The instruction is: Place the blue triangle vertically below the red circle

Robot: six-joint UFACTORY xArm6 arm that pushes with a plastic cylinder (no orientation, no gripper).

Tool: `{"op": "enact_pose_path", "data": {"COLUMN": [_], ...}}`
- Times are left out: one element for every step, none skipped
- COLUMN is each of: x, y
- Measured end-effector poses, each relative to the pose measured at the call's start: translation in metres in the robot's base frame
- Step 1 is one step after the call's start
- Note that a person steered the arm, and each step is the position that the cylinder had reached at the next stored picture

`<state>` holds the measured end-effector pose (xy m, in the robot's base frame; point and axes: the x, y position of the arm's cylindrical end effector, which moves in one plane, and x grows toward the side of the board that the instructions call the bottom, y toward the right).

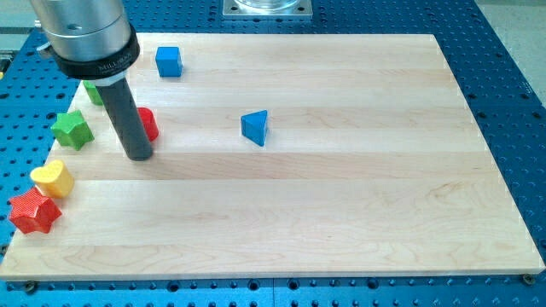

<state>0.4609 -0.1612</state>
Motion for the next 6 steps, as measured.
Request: {"op": "enact_pose_path", "data": {"x": [-0.041, -0.075, -0.065, -0.024, 0.035, -0.006], "y": [0.089, 0.116, 0.169, 0.105, 0.061, 0.117]}}
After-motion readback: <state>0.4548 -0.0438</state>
